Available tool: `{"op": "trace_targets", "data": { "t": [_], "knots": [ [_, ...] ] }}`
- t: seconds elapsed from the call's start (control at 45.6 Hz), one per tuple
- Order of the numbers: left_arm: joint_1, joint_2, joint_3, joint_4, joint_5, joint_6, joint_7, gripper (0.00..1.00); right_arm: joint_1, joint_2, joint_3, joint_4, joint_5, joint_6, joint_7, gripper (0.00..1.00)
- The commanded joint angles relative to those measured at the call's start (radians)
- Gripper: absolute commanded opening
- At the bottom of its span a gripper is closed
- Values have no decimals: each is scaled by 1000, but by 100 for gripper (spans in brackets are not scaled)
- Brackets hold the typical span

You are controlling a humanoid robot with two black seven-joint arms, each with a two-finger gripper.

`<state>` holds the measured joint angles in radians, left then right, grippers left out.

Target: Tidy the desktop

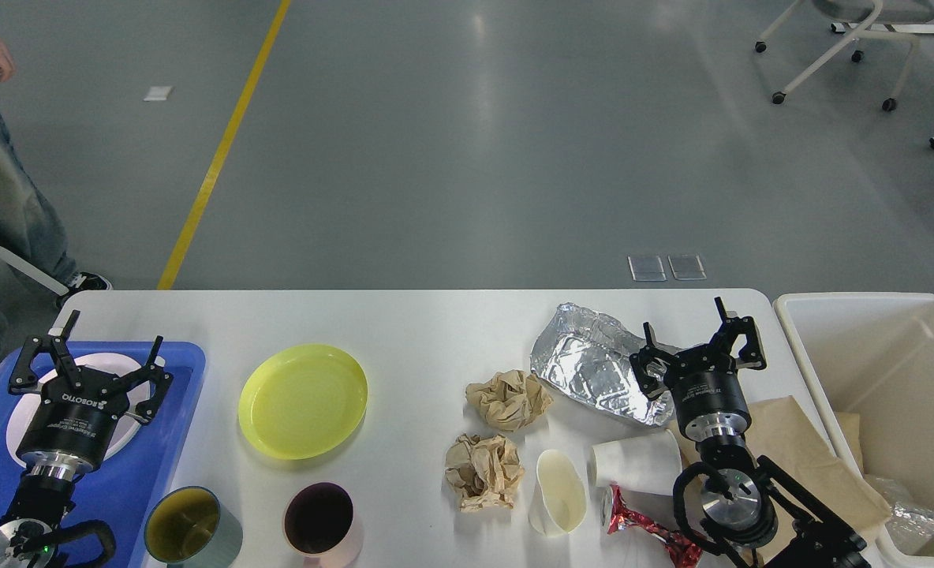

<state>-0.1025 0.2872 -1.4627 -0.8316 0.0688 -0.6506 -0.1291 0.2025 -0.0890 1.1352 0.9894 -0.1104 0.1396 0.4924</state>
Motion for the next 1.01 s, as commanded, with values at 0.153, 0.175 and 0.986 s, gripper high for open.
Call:
{"op": "trace_targets", "data": {
  "t": [0.153, 0.175, 0.986],
  "knots": [
    [-13, 6, -2, 2, 2, 23, -4, 97, 0, 0, 0, 0, 0, 0, 0, 100],
    [-13, 6, 1, 2, 3, 23, -3, 97, 0, 0, 0, 0, 0, 0, 0, 100],
    [-5, 61, 10, 2, 2, 26, -3, 97, 0, 0, 0, 0, 0, 0, 0, 100]
  ]
}}
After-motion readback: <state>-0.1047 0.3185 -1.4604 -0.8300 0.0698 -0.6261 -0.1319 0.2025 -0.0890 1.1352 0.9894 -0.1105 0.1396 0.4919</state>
